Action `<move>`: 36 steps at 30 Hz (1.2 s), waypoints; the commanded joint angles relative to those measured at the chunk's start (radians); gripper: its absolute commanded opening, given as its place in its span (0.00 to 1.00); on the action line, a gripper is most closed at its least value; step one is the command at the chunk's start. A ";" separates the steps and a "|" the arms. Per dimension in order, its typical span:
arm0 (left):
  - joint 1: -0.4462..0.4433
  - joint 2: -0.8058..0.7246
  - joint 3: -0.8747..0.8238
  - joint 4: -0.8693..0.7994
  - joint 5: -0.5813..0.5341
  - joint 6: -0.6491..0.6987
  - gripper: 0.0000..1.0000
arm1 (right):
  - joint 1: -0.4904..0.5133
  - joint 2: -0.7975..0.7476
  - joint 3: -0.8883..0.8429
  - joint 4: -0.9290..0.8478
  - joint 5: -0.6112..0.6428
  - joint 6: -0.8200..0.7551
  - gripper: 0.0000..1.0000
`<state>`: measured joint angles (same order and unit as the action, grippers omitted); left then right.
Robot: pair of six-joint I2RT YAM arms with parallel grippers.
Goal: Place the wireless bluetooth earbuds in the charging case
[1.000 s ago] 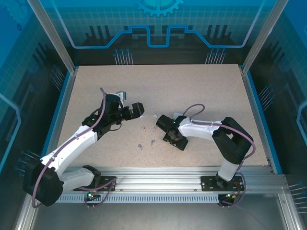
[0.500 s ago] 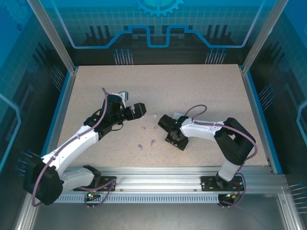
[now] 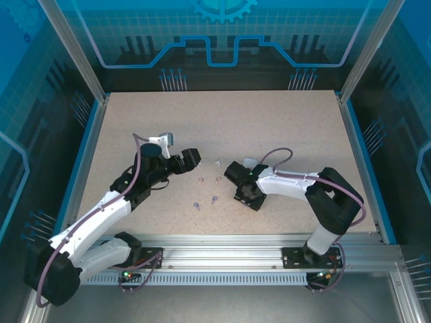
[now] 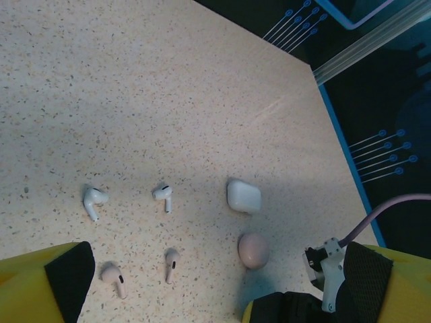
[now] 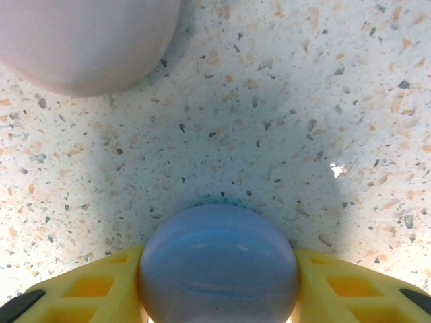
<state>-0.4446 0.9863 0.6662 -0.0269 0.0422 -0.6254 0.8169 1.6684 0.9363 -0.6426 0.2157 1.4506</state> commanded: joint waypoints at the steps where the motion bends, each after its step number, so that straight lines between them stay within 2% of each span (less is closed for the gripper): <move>1: -0.007 -0.027 -0.054 0.114 -0.022 -0.039 0.99 | -0.023 -0.016 -0.046 0.020 0.027 -0.020 0.41; 5: -0.007 -0.042 -0.127 0.209 -0.029 -0.089 0.99 | -0.024 -0.073 -0.048 0.021 0.021 -0.030 0.41; 12: -0.013 0.053 -0.154 0.316 0.134 -0.143 0.99 | -0.076 -0.147 -0.020 0.063 -0.031 -0.050 0.42; 15: -0.049 0.090 -0.151 0.344 0.166 -0.131 0.99 | -0.111 -0.146 0.014 0.075 -0.062 -0.064 0.42; 24: -0.195 0.206 -0.225 0.606 0.163 -0.054 0.99 | -0.214 -0.113 0.096 0.152 -0.173 -0.052 0.42; 28: -0.250 0.286 -0.225 0.680 0.138 -0.011 0.93 | -0.245 -0.103 0.119 0.188 -0.225 -0.036 0.42; 36: -0.289 0.492 -0.161 0.839 0.067 -0.021 0.80 | -0.268 -0.088 0.162 0.223 -0.303 -0.009 0.41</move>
<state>-0.7242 1.4330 0.4606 0.6827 0.1562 -0.6704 0.5625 1.5631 1.0580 -0.4381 -0.0391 1.4216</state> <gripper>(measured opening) 0.803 0.457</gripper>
